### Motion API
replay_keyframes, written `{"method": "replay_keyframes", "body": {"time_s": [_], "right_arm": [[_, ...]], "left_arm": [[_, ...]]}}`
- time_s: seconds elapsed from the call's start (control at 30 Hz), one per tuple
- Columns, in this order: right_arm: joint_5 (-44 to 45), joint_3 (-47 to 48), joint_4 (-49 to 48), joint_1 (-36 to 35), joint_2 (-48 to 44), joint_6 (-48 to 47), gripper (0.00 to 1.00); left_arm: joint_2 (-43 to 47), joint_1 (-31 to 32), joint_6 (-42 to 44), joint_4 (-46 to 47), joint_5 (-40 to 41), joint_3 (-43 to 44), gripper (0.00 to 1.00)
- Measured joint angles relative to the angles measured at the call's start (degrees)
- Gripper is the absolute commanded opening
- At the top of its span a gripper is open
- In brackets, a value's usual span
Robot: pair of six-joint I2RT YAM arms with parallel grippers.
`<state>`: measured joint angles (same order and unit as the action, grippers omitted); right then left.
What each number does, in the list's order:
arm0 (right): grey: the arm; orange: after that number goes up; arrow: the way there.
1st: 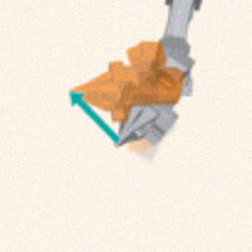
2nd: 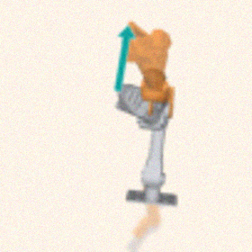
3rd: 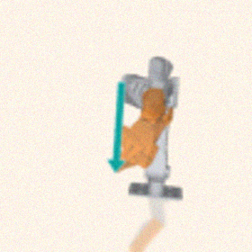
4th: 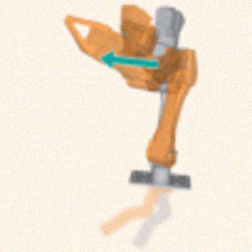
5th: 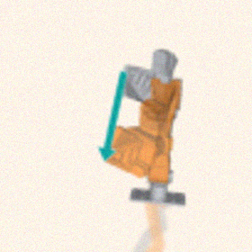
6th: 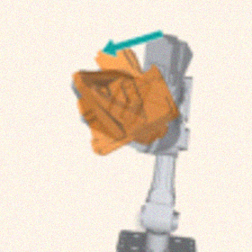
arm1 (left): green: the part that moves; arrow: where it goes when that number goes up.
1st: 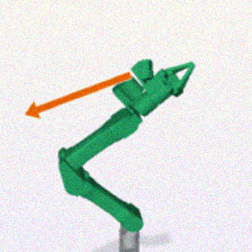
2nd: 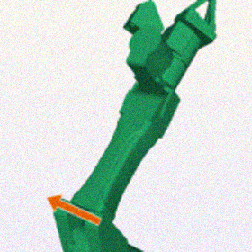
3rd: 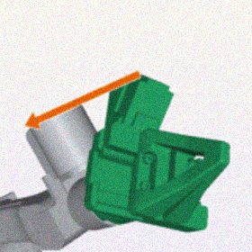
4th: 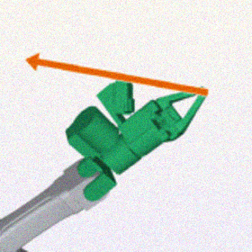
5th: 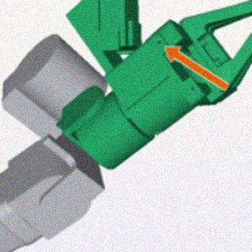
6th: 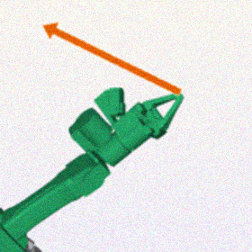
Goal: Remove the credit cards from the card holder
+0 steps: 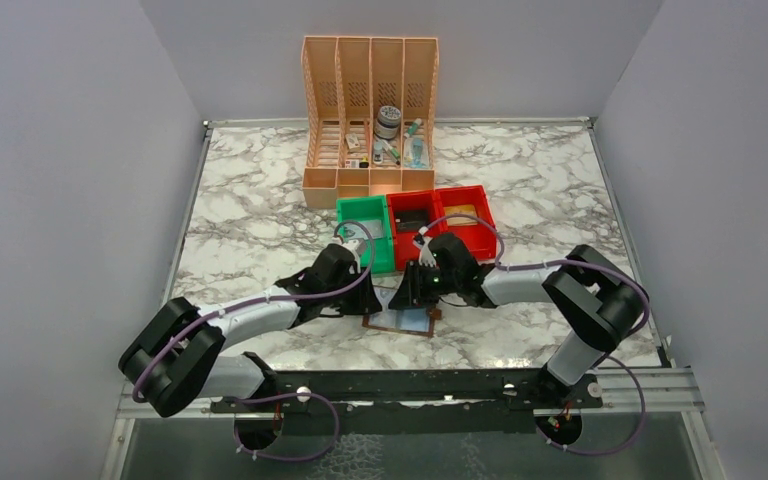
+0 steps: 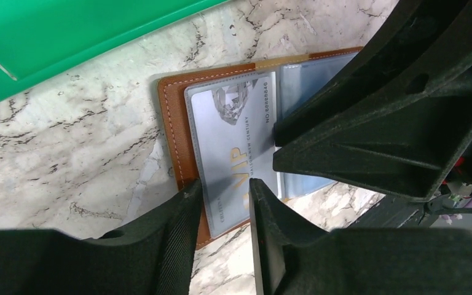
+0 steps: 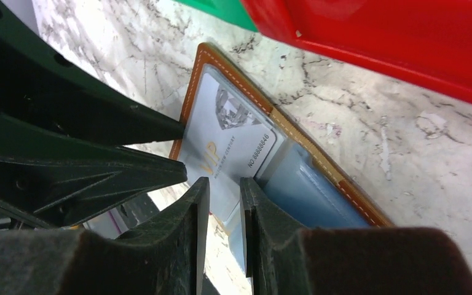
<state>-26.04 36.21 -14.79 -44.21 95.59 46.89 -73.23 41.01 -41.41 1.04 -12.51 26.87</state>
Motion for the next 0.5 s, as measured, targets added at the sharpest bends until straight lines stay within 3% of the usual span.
{"method": "replay_keyframes", "body": {"time_s": [0.5], "right_arm": [[9.18,-0.55,6.05,-0.74,-4.07,0.94,0.27]], "left_arm": [[-1.79,1.05,0.0,1.16,0.11,0.0,0.17]]}}
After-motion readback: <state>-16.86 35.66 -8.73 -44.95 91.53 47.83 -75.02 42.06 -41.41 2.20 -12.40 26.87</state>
